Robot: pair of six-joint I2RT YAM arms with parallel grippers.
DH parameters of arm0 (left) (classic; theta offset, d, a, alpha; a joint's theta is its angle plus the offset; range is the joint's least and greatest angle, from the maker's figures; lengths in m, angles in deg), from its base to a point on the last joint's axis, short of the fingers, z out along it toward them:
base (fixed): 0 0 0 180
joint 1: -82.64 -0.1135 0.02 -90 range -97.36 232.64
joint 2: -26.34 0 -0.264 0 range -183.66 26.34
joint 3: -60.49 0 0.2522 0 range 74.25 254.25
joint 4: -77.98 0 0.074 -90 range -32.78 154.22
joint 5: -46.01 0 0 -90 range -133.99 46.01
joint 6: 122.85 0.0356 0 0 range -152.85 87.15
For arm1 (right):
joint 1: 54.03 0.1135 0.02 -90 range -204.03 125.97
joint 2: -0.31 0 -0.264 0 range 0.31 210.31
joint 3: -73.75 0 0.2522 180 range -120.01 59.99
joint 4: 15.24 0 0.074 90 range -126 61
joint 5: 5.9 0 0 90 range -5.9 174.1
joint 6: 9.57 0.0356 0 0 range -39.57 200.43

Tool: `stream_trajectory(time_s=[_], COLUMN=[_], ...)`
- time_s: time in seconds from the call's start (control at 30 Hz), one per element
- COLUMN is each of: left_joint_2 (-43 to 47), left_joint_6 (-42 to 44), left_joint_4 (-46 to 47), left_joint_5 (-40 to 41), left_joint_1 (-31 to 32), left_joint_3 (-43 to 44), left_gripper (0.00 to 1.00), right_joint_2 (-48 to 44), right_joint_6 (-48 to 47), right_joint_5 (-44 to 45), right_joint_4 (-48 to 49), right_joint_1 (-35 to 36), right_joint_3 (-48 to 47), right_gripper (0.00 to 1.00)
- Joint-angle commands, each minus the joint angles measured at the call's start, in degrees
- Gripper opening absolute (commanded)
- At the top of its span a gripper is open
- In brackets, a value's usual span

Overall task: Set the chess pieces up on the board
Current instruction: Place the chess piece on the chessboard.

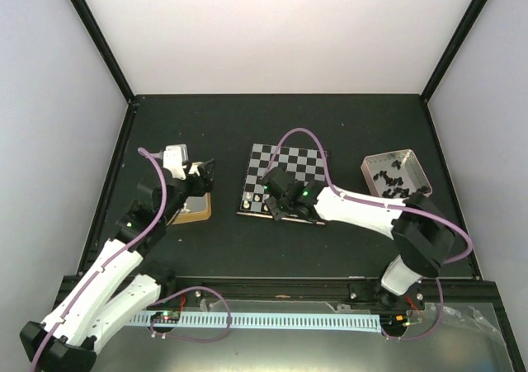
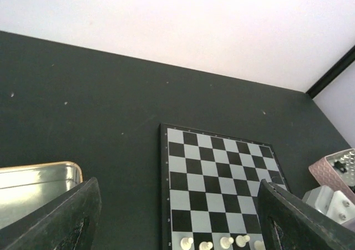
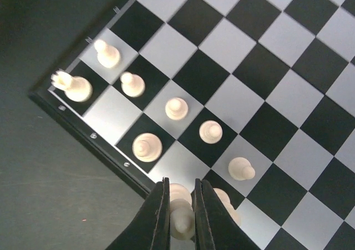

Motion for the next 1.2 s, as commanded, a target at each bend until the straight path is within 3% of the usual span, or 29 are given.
stream_trajectory(time_s=[0.0, 0.6, 1.0, 1.17], left_joint_2=[-0.06, -3.98, -4.63, -4.84], left_joint_6=[-2.1, -2.57, -2.41, -2.34], left_joint_4=[-3.03, -2.14, -2.1, -2.43], left_joint_5=[3.93, 2.57, 2.05, 2.16], left_joint_1=[-0.41, -0.69, -1.01, -1.21], left_joint_3=[-0.03, 0.1, -0.03, 0.05], left_gripper=[0.79, 0.79, 0.8, 0.8], right_joint_2=[2.52, 6.95, 4.91, 4.1], right_joint_6=[-1.15, -2.87, -1.79, -0.67], right_joint_5=[5.93, 5.37, 2.9, 2.13], right_joint_4=[1.74, 6.26, 4.22, 3.4], right_joint_1=[0.67, 1.07, 1.07, 1.03], right_joint_3=[-0.4, 0.95, 0.89, 0.07], right_gripper=[0.05, 0.07, 0.26, 0.26])
